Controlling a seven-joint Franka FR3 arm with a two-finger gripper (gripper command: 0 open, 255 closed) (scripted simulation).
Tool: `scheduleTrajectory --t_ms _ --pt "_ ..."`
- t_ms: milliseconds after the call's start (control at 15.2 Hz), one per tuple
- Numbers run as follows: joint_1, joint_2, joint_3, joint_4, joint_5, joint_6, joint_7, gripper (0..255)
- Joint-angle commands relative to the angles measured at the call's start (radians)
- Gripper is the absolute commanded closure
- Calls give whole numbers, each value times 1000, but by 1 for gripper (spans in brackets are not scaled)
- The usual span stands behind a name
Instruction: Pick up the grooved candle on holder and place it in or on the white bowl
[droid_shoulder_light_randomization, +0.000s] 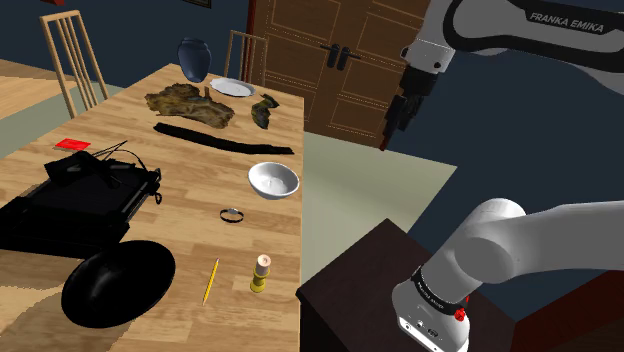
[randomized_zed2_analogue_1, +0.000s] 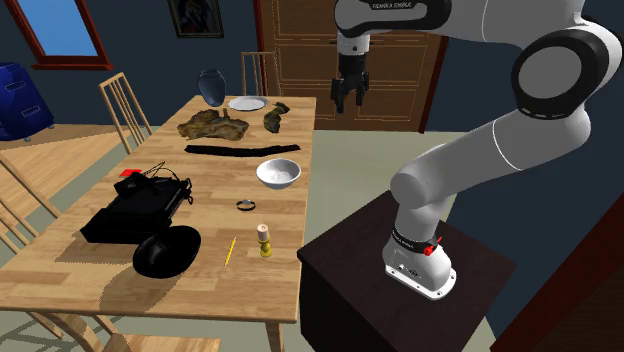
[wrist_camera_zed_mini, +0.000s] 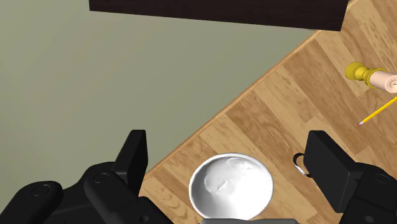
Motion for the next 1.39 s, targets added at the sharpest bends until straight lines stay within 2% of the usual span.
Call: scheduleTrajectory --t_ms 0,660,1320 --pt "0 0 0 0 0 0 0 0" --pt "80 52 183 -174 123 210 211 0" --pt "158 269 377 -218 222 464 424 0"
